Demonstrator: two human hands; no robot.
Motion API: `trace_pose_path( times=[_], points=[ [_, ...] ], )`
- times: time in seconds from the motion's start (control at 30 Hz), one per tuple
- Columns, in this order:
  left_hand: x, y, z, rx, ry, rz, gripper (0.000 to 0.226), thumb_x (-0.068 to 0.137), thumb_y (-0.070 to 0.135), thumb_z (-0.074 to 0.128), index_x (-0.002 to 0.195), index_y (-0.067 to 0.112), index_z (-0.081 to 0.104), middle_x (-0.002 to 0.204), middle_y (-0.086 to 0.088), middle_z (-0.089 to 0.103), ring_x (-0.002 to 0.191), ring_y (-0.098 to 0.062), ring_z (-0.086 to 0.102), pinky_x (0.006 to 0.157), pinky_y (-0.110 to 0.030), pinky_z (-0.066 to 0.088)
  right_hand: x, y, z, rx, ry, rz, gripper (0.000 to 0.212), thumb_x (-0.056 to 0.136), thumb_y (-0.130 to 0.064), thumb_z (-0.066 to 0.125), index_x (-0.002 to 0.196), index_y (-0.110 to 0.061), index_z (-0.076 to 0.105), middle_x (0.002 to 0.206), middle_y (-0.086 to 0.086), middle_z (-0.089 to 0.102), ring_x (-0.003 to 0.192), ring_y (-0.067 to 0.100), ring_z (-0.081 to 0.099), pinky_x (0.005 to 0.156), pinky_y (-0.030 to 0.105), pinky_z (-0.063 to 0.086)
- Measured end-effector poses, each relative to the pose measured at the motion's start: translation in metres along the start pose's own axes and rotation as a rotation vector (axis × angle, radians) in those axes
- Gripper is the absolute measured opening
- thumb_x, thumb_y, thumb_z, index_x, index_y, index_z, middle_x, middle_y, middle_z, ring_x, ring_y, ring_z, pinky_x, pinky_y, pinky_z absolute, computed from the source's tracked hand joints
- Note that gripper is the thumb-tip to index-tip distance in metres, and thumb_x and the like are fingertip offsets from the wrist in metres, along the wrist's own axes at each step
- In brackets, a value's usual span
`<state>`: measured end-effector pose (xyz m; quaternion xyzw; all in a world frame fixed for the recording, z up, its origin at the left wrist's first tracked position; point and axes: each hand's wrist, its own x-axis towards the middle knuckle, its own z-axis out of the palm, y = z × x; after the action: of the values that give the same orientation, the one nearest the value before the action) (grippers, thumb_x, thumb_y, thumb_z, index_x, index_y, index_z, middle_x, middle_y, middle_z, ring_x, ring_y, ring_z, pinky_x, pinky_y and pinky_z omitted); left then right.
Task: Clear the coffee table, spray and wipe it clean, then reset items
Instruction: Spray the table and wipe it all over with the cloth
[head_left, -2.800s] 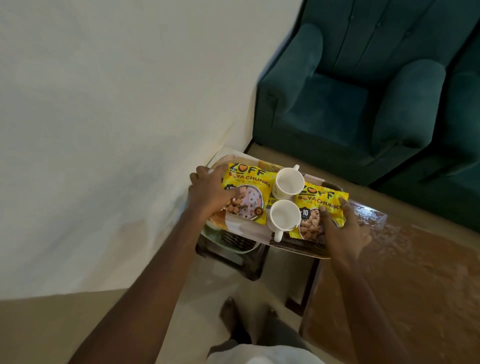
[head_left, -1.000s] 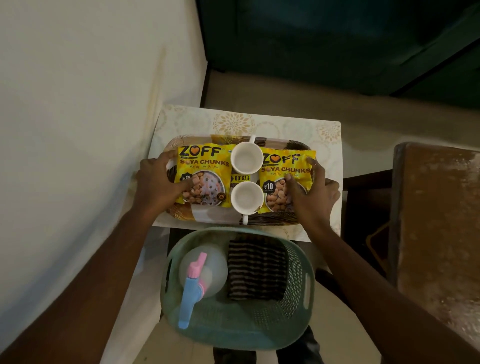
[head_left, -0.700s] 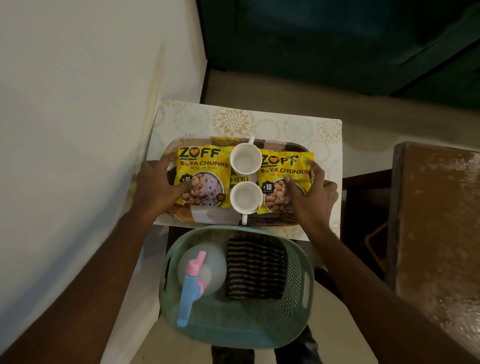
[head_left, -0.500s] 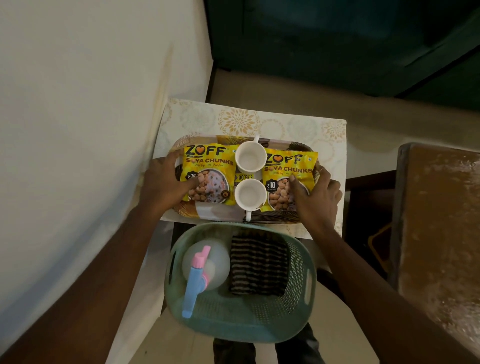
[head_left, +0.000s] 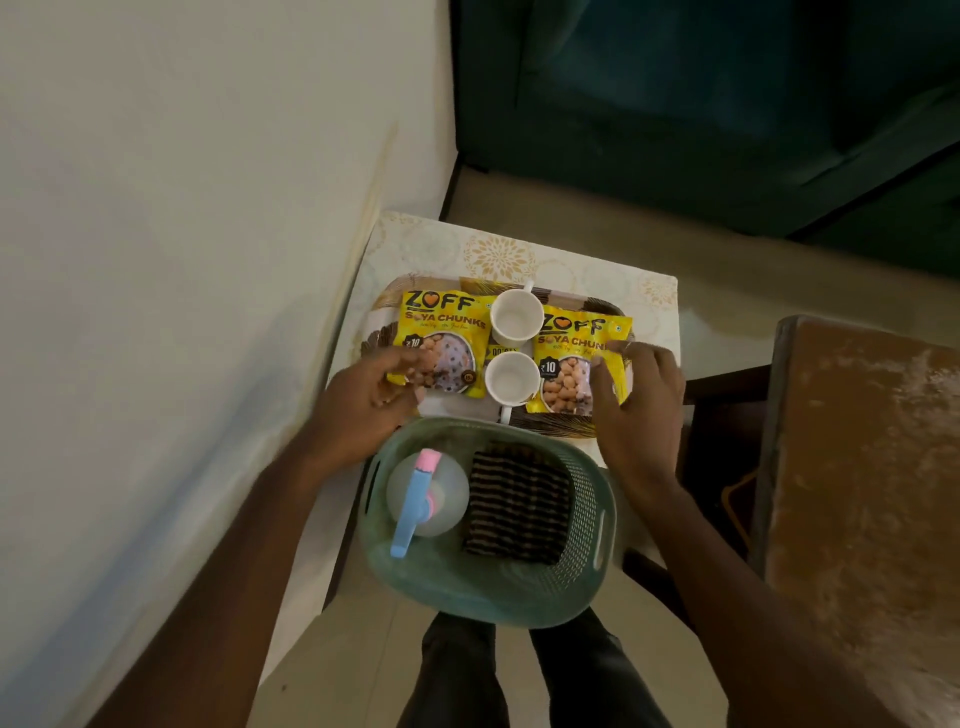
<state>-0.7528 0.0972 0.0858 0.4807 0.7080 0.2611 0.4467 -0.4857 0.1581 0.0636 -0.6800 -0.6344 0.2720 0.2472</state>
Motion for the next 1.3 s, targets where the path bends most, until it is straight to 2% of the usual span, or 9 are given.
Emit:
trace_pose_path(
  times=[0.1,0.23,0.5,0.6,0.8,0.93,1.1,1.2,1.3],
  points=[
    [-0.033,-0.006,0.000,-0.020,-0.096,0.055,0.047,0.084,0.001,0.070,0.119,0.032,0.062,0.125,0.006,0.063,0.115,-0.001,0.057,0.090,-0.005,0.041,-0.033,-0.022,-0.012,0.034,-0.047,-0.148,0.013,0.093,-0.018,0.063,0.105,-0.015,0.064,0.107,-0.001,0.059,0.101,0.015,0.049,0.077,0.030,0.040],
    [-0.066,-0.026,0.003,0.101,-0.209,0.158,0.073,0.074,0.000,0.079,0.134,0.033,0.055,0.138,0.017,0.054,0.131,-0.005,0.046,0.107,-0.038,0.042,-0.079,-0.031,-0.017,0.031,-0.251,-0.241,0.011,0.093,-0.022,0.058,0.099,-0.017,0.066,0.101,-0.006,0.060,0.097,0.012,0.054,0.076,0.027,0.047],
    [-0.081,-0.039,0.013,0.379,-0.141,0.241,0.081,0.066,0.039,0.083,0.139,0.038,0.047,0.147,0.029,0.036,0.134,-0.009,0.034,0.105,-0.041,0.035,-0.101,0.006,0.030,-0.398,-0.853,-0.139,0.056,0.091,-0.036,0.061,0.142,-0.021,0.040,0.140,0.004,0.046,0.129,0.025,0.041,0.102,0.040,0.043],
    [-0.083,-0.038,0.021,0.408,-0.055,0.256,0.084,0.059,0.064,0.071,0.135,0.045,0.042,0.140,0.034,0.035,0.129,-0.012,0.037,0.094,-0.036,0.032,-0.108,0.015,0.050,-0.544,-0.846,-0.226,0.076,0.079,-0.051,0.068,0.140,-0.020,0.034,0.142,0.006,0.037,0.130,0.028,0.035,0.097,0.045,0.044],
    [-0.086,-0.041,0.036,0.392,0.097,0.336,0.064,0.063,0.058,0.059,0.121,0.035,0.046,0.109,0.011,0.061,0.103,-0.017,0.051,0.081,-0.036,0.037,-0.120,0.031,0.075,-0.792,-0.729,-0.407,0.089,0.051,-0.052,0.084,0.120,-0.015,0.042,0.114,0.011,0.054,0.102,0.033,0.052,0.072,0.046,0.051],
    [-0.088,-0.036,0.036,0.311,0.033,0.311,0.062,0.063,0.050,0.071,0.118,0.033,0.047,0.100,0.014,0.056,0.088,-0.016,0.058,0.082,-0.042,0.049,-0.116,0.026,0.067,-0.620,-0.702,-0.400,0.053,0.080,-0.031,0.070,0.126,-0.013,0.048,0.127,0.011,0.051,0.117,0.034,0.049,0.077,0.046,0.053],
    [-0.101,-0.022,0.038,0.202,0.073,0.293,0.058,0.066,0.038,0.081,0.113,0.041,0.047,0.090,0.031,0.049,0.076,-0.009,0.060,0.070,-0.040,0.057,-0.107,0.017,0.042,-0.136,-0.664,-0.034,0.037,0.093,-0.022,0.057,0.129,-0.014,0.059,0.134,0.007,0.051,0.119,0.025,0.049,0.097,0.034,0.041],
    [-0.111,-0.003,0.032,0.190,0.155,0.315,0.043,0.075,0.049,0.070,0.110,0.054,0.044,0.085,0.035,0.051,0.073,-0.001,0.059,0.063,-0.024,0.055,-0.104,-0.001,0.013,0.144,-0.572,0.237,0.028,0.094,-0.018,0.057,0.119,-0.020,0.068,0.121,0.001,0.063,0.111,0.019,0.057,0.096,0.035,0.046],
    [-0.121,0.017,0.025,0.170,0.183,0.266,0.044,0.069,0.037,0.079,0.106,0.026,0.057,0.082,0.029,0.050,0.068,-0.008,0.058,0.061,-0.021,0.049,-0.101,-0.025,-0.027,0.542,-0.508,0.537,0.024,0.093,-0.007,0.053,0.095,-0.021,0.073,0.096,0.000,0.074,0.097,0.022,0.067,0.082,0.033,0.054]
  ],
)
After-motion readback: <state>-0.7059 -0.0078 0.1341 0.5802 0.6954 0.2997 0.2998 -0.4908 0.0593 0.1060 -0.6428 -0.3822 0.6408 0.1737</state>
